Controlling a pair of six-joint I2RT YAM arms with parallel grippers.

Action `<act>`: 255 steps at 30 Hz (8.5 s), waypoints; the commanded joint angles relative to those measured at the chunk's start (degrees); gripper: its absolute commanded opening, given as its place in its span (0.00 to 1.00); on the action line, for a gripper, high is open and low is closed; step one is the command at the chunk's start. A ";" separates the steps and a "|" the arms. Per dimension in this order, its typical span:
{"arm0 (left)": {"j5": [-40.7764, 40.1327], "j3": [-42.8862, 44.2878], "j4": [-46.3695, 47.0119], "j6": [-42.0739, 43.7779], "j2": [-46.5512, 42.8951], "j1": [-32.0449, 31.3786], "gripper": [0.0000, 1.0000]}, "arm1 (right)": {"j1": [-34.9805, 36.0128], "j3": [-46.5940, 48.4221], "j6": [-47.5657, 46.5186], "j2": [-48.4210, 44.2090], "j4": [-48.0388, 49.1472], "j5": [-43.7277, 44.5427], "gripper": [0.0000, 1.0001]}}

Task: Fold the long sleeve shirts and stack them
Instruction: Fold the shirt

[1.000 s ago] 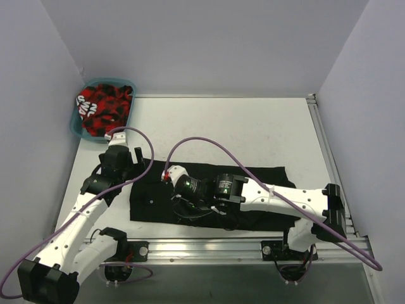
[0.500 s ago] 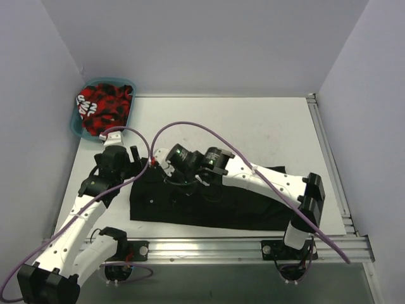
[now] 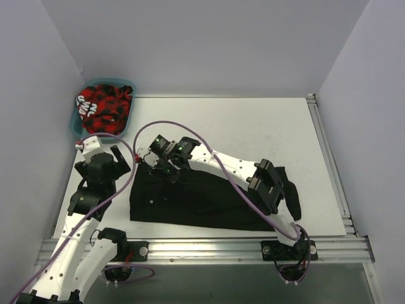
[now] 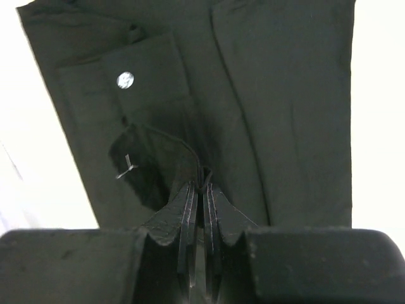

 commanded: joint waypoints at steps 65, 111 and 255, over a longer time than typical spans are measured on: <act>16.56 -2.56 13.24 -21.09 24.60 -14.22 0.81 | -55.83 -79.05 52.62 -65.69 30.34 -4.48 0.61; 14.55 11.86 11.95 -18.66 36.64 -37.71 0.83 | -49.80 -72.45 50.15 -69.13 11.84 18.08 0.50; 23.59 13.98 21.50 -26.81 63.00 -18.98 0.22 | -45.99 -4.06 37.86 7.52 9.59 4.03 0.36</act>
